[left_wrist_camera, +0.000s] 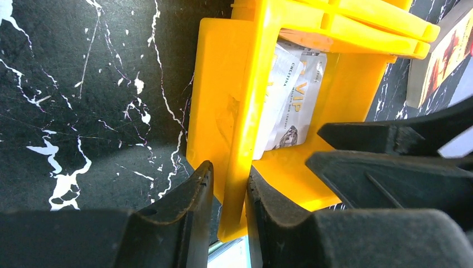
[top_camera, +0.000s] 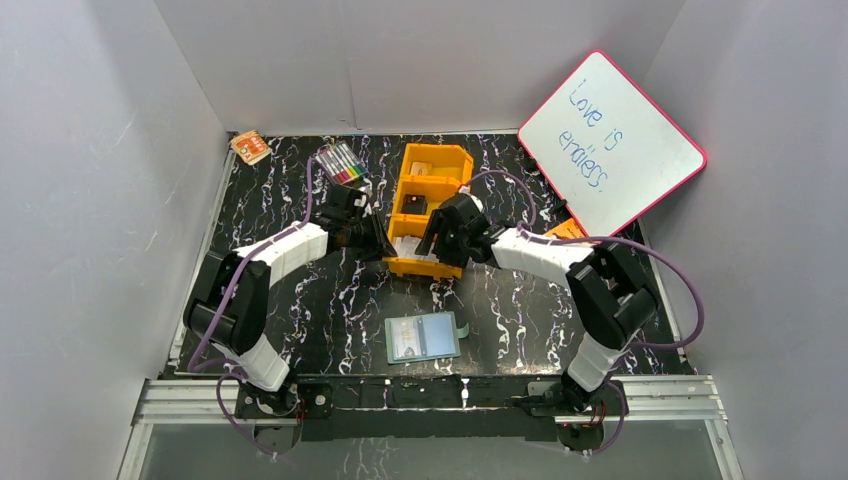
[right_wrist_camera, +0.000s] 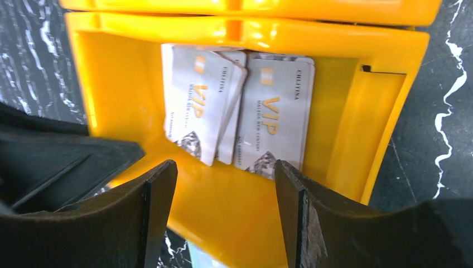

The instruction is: Put the credit cards into the card holder

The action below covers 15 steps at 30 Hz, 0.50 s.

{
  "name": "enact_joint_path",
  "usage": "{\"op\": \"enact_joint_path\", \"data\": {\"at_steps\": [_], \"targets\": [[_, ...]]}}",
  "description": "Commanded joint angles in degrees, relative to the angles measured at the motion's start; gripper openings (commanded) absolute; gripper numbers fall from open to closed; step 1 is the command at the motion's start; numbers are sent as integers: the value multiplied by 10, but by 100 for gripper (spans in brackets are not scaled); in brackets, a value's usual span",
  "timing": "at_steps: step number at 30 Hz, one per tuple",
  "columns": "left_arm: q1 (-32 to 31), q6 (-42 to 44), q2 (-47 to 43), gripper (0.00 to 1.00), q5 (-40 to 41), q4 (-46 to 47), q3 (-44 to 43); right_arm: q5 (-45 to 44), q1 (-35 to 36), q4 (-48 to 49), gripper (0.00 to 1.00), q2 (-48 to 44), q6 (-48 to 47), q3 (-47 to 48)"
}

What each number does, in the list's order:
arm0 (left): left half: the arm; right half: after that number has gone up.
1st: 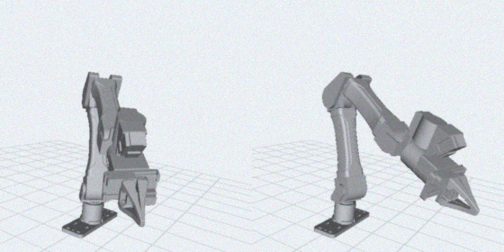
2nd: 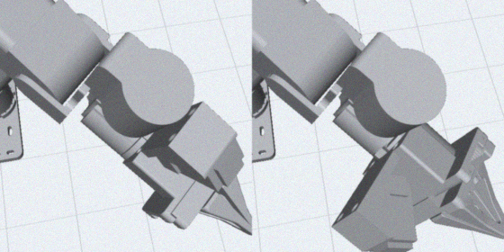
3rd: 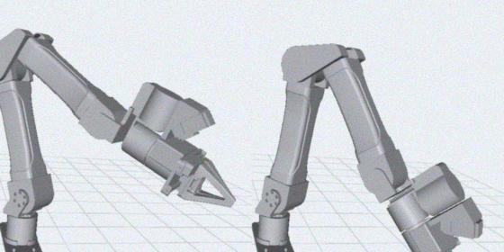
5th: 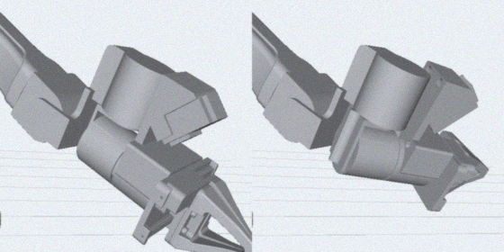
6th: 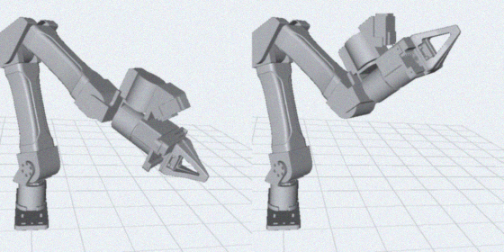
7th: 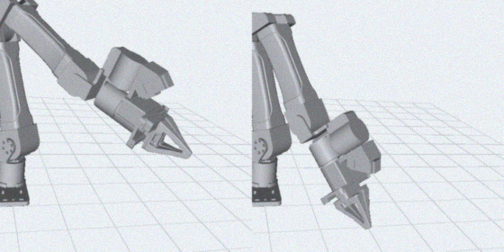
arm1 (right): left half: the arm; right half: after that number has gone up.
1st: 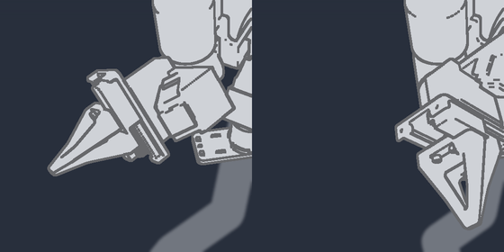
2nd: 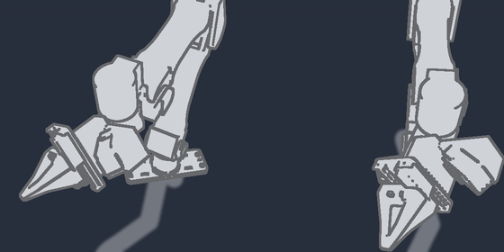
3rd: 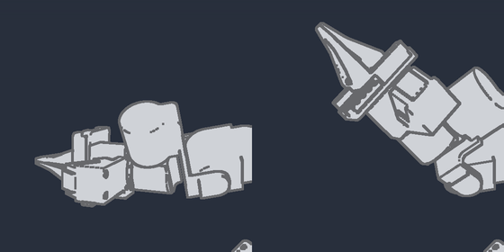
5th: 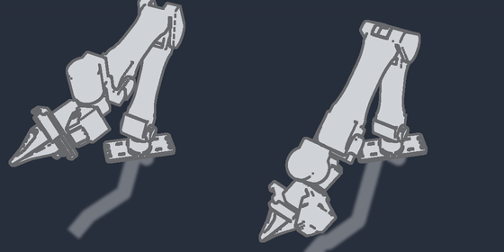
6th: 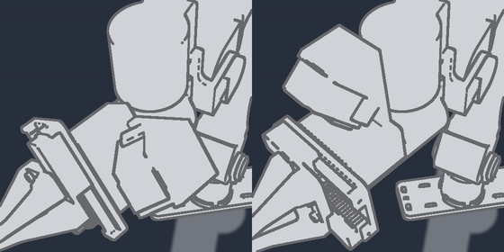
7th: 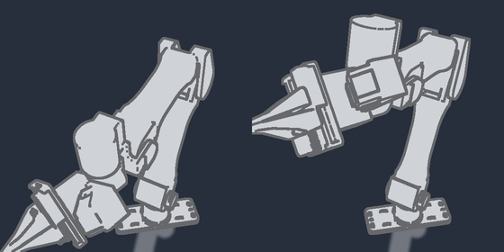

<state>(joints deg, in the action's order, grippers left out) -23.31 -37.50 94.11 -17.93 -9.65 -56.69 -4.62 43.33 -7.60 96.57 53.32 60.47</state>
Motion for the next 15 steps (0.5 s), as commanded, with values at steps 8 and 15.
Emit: {"op": "enact_joint_path", "data": {"at_steps": [8,15], "targets": [[3,2,-24,0,-48,-31,16,83,-4,24,71,69,-8,33],[3,9,-29,0,-74,-21,28,111,-1,60,68,86,14,29]]}}
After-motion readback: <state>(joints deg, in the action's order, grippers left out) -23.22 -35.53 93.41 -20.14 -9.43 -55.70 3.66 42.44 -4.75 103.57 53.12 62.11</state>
